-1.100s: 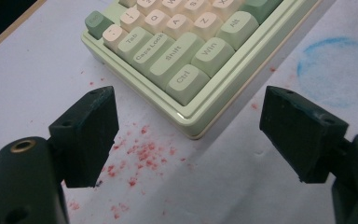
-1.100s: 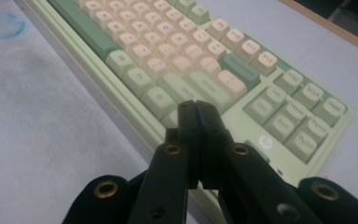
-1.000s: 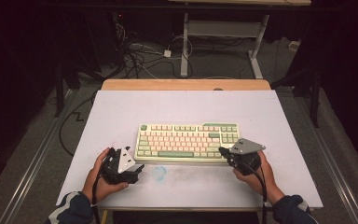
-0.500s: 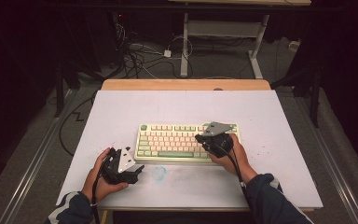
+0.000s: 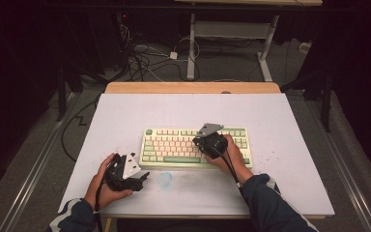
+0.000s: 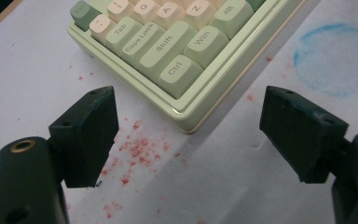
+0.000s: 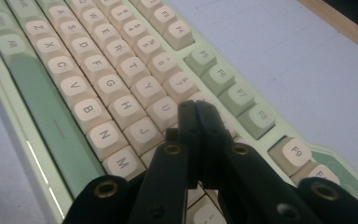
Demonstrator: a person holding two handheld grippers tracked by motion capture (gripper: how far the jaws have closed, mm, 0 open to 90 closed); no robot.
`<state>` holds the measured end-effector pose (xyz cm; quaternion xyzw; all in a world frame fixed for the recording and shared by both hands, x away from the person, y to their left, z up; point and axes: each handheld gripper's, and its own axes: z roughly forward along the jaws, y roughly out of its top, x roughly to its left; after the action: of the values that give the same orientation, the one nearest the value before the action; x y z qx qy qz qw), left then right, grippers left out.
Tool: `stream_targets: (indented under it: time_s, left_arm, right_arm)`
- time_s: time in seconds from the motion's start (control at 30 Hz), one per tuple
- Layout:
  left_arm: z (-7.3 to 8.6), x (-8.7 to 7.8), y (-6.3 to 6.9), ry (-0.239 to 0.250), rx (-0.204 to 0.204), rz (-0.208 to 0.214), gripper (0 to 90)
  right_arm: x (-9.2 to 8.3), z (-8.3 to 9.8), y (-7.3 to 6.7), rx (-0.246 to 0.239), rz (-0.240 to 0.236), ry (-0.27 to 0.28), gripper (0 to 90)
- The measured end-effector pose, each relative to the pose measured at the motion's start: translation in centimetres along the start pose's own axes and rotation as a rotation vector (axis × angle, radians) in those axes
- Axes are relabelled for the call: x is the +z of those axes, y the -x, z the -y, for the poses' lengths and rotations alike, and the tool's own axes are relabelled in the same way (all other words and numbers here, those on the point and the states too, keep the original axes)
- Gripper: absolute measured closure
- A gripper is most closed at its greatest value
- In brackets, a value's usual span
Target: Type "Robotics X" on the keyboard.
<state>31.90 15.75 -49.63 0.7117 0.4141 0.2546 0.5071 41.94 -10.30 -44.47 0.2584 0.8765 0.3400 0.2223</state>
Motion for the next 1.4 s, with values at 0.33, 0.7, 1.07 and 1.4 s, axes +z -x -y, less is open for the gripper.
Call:
stream_targets:
  time_s: [0.33, 0.7, 1.07, 1.4]
  left_arm:
    - [0.2, 0.1, 0.1, -0.019, 0.008, 0.005, 18.1]
    - [0.3, 0.1, 0.1, -0.024, 0.009, 0.008, 18.1]
    - [0.4, 0.2, 0.1, -0.030, 0.007, 0.003, 18.1]
    - [0.3, 0.2, 0.1, -0.032, 0.012, 0.003, 18.1]
  right_arm:
    - [0.9, -0.3, -0.3, -0.012, -0.003, -0.043, 90.0]
    - [-0.3, -0.4, -0.1, 0.012, -0.004, 0.005, 90.0]
    - [-3.0, 0.1, 0.4, 0.032, 0.017, 0.114, 79.8]
    - [-4.6, 1.1, 0.7, 0.029, 0.050, 0.171, 50.3]
